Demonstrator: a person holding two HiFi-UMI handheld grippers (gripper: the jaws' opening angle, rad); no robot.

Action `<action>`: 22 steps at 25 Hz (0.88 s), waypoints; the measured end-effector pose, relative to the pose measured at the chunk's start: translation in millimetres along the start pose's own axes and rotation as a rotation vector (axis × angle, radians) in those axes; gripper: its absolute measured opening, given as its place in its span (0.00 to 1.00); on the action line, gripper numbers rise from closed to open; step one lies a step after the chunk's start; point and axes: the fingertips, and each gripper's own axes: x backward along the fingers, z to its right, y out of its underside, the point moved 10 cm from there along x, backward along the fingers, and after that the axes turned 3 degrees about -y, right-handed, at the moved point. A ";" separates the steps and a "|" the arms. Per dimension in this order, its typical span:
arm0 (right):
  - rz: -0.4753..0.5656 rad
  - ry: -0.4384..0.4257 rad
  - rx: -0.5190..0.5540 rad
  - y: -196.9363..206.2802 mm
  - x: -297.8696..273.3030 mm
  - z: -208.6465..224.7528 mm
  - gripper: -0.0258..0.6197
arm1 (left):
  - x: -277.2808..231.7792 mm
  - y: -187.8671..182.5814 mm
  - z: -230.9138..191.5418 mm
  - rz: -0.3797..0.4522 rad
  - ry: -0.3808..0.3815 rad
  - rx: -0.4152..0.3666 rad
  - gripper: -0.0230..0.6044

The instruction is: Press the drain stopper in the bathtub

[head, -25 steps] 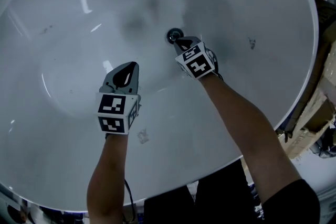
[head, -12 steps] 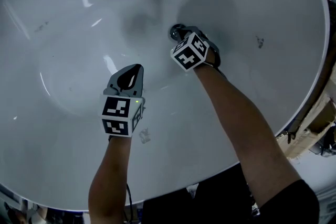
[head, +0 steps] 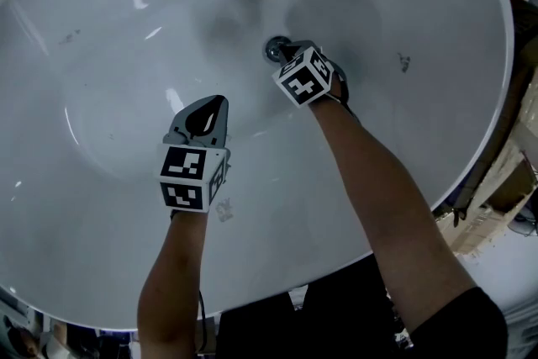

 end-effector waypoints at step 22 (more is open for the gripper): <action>0.623 0.049 -0.354 50.7 520.2 -188.0 0.06 | 391.9 -114.5 194.3 0.225 0.071 -0.185 0.06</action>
